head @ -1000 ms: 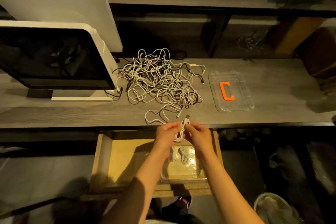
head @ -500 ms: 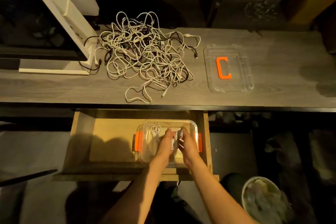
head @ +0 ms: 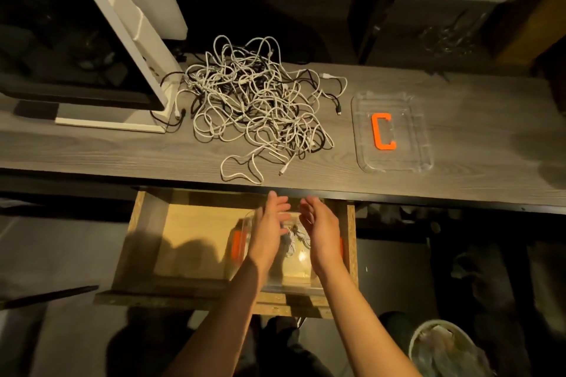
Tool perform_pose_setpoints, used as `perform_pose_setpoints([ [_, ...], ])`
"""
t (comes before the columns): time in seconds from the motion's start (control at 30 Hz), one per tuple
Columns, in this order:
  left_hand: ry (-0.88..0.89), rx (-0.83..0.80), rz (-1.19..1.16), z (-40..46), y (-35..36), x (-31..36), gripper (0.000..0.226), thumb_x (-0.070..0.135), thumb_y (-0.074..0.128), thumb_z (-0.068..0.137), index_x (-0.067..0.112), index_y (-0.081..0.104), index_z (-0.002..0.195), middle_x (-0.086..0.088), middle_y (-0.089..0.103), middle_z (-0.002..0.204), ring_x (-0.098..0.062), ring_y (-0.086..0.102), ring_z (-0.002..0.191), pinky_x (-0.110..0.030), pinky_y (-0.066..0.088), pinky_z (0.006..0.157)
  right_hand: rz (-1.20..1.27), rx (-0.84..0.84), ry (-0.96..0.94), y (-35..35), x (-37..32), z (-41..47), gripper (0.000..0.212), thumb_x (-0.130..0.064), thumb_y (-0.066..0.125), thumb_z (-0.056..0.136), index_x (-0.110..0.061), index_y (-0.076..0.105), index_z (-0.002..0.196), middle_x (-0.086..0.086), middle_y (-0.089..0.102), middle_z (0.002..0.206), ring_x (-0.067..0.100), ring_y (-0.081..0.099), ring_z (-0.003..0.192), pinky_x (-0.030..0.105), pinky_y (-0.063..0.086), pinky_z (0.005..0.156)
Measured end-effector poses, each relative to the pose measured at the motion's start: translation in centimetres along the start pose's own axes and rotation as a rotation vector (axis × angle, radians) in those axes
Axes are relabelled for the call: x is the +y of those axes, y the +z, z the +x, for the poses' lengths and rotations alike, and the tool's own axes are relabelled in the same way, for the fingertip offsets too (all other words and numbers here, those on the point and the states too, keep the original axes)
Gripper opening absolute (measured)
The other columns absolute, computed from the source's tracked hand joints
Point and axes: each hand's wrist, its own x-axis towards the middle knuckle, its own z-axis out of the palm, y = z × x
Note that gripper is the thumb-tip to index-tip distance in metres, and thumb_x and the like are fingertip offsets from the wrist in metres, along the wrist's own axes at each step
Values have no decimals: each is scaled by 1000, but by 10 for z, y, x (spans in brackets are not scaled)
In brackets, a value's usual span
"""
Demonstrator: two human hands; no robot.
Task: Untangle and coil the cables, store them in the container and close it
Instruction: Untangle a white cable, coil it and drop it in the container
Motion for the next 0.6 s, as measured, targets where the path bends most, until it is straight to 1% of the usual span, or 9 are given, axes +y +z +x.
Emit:
perform_pose_setpoints([
  [0.1, 104, 73, -20, 6, -14, 31, 48, 45, 26, 107, 17, 61, 124, -2, 66, 121, -14, 62, 109, -31, 51, 88, 9, -27, -52, 27, -29, 2, 21, -28, 54, 100, -21, 73, 96, 3, 75, 102, 21, 67, 106, 39, 50, 99],
  [0.17, 141, 113, -36, 17, -25, 46, 41, 44, 28, 107, 23, 62, 115, -2, 66, 121, -16, 61, 113, -37, 49, 97, 1, -45, -58, 47, -46, 5, 20, -24, 54, 100, -20, 72, 90, 8, 74, 101, 24, 67, 105, 42, 49, 99],
  [0.23, 156, 151, -47, 30, -35, 56, 39, 55, 29, 103, 35, 62, 105, 0, 64, 123, -19, 58, 121, -43, 43, 107, 16, -73, -48, 64, -58, 11, 20, -20, 53, 100, -18, 70, 90, 13, 72, 105, 25, 67, 104, 44, 48, 100],
  [0.3, 120, 181, -18, 41, -46, 65, 61, 76, 26, 87, 37, 63, 116, -1, 57, 138, -21, 48, 133, -49, 34, 116, 33, -67, 2, 82, -63, 21, 16, -19, 53, 100, -17, 68, 97, 8, 69, 100, 20, 65, 97, 43, 49, 99],
  [0.33, 88, 188, 16, 47, -51, 68, 80, 83, 23, 81, 32, 59, 131, -3, 49, 148, -22, 42, 139, -50, 29, 118, 39, -50, 37, 90, -63, 27, 14, -21, 54, 100, -17, 67, 97, 6, 67, 97, 19, 64, 93, 42, 50, 95],
  [0.37, 69, 183, 60, 53, -56, 72, 88, 85, 20, 83, 28, 50, 143, -3, 42, 155, -23, 36, 143, -50, 26, 120, 49, -29, 73, 98, -64, 33, 13, -23, 56, 98, -17, 66, 94, 5, 65, 93, 20, 62, 90, 40, 51, 89],
  [0.43, 78, 141, 126, 66, -65, 79, 81, 76, 16, 93, 25, 39, 152, -2, 37, 158, -23, 32, 146, -45, 24, 120, 88, 11, 149, 113, -61, 49, 15, -28, 59, 97, -16, 63, 89, 6, 61, 85, 23, 59, 84, 39, 49, 79],
  [0.53, 71, 25, 125, 81, -75, 85, 78, 68, 12, 94, 22, 40, 151, -2, 44, 153, -19, 34, 143, -30, 23, 110, 154, 2, 218, 132, -61, 67, 18, -35, 61, 95, -18, 62, 93, 4, 63, 86, 22, 60, 89, 40, 50, 83],
  [0.6, 49, -41, 131, 89, -80, 85, 79, 66, 7, 94, 21, 41, 150, 0, 50, 147, -13, 36, 139, -27, 20, 104, 210, -25, 254, 142, -65, 72, 25, -38, 60, 96, -14, 62, 102, 6, 66, 89, 23, 62, 89, 36, 49, 76],
])
